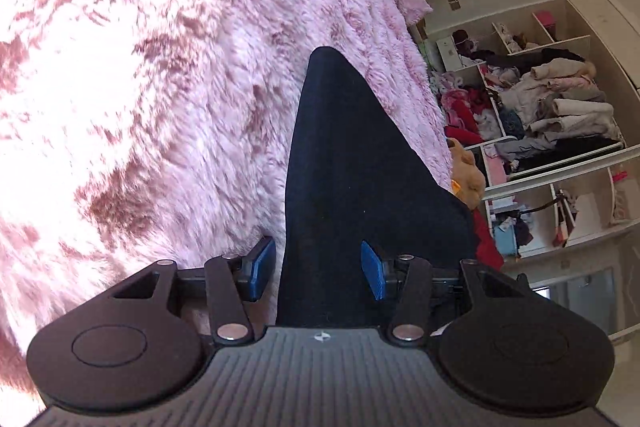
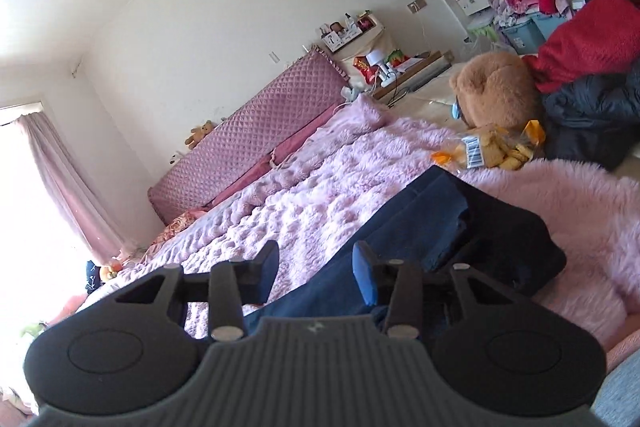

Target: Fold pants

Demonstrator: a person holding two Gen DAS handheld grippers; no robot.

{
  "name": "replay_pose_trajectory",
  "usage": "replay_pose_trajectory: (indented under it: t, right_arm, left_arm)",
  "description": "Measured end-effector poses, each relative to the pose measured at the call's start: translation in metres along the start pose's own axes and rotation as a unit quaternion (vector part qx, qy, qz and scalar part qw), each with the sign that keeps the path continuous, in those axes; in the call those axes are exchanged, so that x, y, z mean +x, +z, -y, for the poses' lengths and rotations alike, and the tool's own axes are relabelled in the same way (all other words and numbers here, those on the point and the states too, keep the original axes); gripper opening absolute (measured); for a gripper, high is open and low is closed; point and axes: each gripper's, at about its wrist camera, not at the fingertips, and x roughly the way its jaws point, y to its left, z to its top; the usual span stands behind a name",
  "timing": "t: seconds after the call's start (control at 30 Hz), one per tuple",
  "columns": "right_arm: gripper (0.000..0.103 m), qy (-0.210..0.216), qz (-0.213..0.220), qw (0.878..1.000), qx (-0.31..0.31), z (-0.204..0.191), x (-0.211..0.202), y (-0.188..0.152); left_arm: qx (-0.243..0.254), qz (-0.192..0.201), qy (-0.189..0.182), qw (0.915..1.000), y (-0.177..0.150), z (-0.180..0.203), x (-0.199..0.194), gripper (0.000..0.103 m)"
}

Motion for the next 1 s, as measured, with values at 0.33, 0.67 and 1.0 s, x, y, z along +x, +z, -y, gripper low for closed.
replay_pose_trajectory:
  t: [0.33,0.67,1.0]
  right_arm:
    - [0.039,-0.026,-0.050,0.998,-0.024,-0.008,0.017,-0.008]
    - [0.039,-0.037,-0.101,0.984,-0.140,-0.057,0.029,-0.036]
    - [0.013,-0.058,-0.154,0.977,-0.135,-0.140,0.066,-0.093]
  left_arm:
    - [-0.128,-0.040,-0.062,0.9891,0.020,-0.024,0.026,0.013]
    - [-0.083,-0.009,-0.005,0.9965,0.016,-0.016,-0.047,0.010]
    - [-0.050,-0.013,-0.013,0.9986,0.030,-0.040,-0.049,0.022]
